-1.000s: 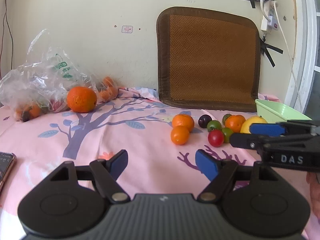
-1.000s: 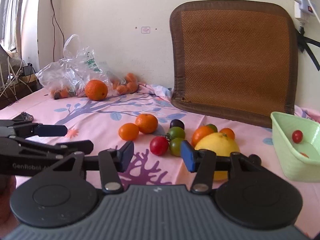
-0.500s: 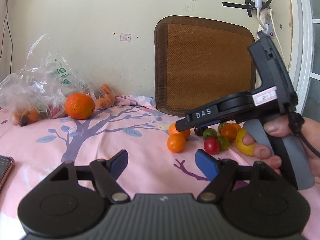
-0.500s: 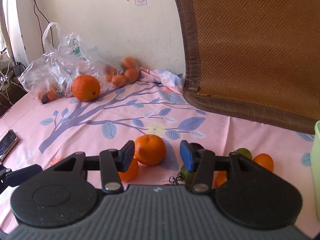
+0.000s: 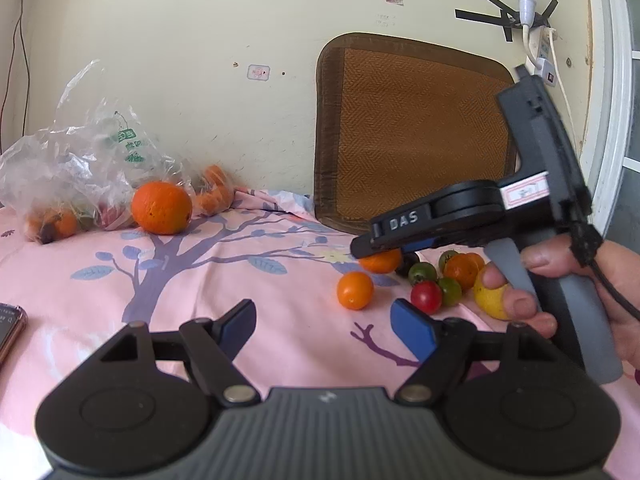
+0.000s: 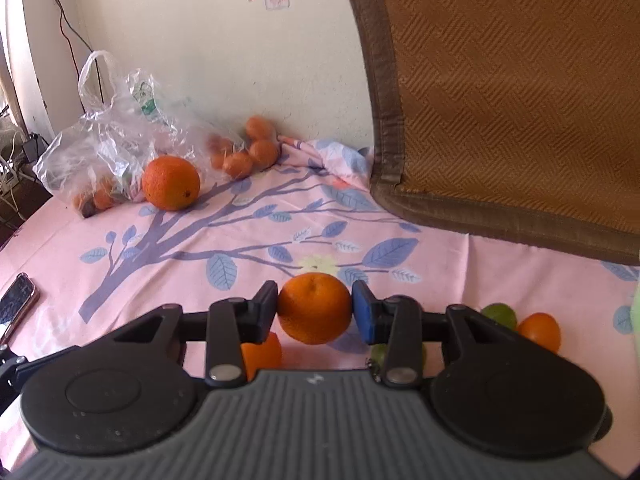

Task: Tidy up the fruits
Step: 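Grasp a tangerine with the right tool while the left tool grasps another tangerine, then carry both tangerines to the green basket and release them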

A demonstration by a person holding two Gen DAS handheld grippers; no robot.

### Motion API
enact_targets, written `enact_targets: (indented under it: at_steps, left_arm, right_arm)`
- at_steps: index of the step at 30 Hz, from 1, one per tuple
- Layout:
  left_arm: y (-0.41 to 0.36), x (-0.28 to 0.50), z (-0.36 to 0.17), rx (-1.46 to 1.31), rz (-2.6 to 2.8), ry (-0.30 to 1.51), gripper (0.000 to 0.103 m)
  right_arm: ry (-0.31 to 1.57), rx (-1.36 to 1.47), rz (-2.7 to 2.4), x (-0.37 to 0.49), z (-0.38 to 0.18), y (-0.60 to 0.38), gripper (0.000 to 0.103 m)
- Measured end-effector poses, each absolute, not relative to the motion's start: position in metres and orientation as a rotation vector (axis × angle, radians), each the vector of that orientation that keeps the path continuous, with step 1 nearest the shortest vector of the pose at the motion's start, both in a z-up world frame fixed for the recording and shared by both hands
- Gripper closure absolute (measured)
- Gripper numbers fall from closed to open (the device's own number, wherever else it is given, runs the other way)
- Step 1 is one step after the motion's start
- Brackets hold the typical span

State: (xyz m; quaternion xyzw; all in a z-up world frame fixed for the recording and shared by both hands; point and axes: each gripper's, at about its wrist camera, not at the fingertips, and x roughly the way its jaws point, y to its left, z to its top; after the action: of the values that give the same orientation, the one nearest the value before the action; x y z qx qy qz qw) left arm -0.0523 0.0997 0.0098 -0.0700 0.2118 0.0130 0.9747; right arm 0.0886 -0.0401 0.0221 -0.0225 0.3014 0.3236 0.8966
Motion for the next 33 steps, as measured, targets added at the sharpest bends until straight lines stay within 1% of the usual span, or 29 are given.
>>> enact_targets:
  at_steps: [4,6,8,12,17,18,19,20,22,27,33]
  left_arm:
    - [0.100,-0.051,0.009,-0.147,0.016,0.439,0.027]
    - [0.103,-0.043,0.008,-0.167,0.003,0.489,0.026]
    - [0.106,-0.029,0.006,-0.194,-0.029,0.542,0.026]
    - [0.100,0.001,0.007,-0.156,-0.044,0.568,0.026]
    - [0.082,0.039,0.004,-0.099,-0.053,0.609,0.028]
    - [0.079,0.045,0.002,-0.078,-0.045,0.625,0.034]
    - [0.077,0.051,0.000,-0.071,-0.043,0.647,0.050]
    - [0.075,0.055,-0.002,-0.070,-0.041,0.671,0.057]
    - [0.073,0.052,-0.002,-0.054,-0.022,0.663,0.073]
    - [0.072,0.022,0.003,-0.178,-0.101,0.661,0.073]
    - [0.024,-0.020,0.012,-0.183,-0.267,0.628,0.073]
  right_arm:
    - [0.567,-0.001,0.677,0.058,0.031,-0.079,0.060]
    - [0.553,0.000,0.681,0.036,0.028,-0.099,0.060]
    - [0.554,-0.004,0.681,0.015,0.022,-0.115,0.060]
    - [0.557,-0.014,0.656,-0.017,0.009,-0.139,0.060]
    - [0.538,-0.062,0.609,-0.031,0.003,-0.151,0.060]
    - [0.537,-0.065,0.610,-0.032,0.002,-0.153,0.060]
    - [0.541,-0.065,0.613,-0.033,0.001,-0.156,0.060]
    - [0.550,-0.066,0.620,-0.032,-0.001,-0.157,0.060]
    - [0.564,-0.068,0.624,-0.029,-0.006,-0.157,0.058]
    - [0.568,-0.075,0.636,-0.035,-0.016,-0.158,0.058]
    - [0.510,-0.113,0.620,-0.049,-0.019,-0.171,0.060]
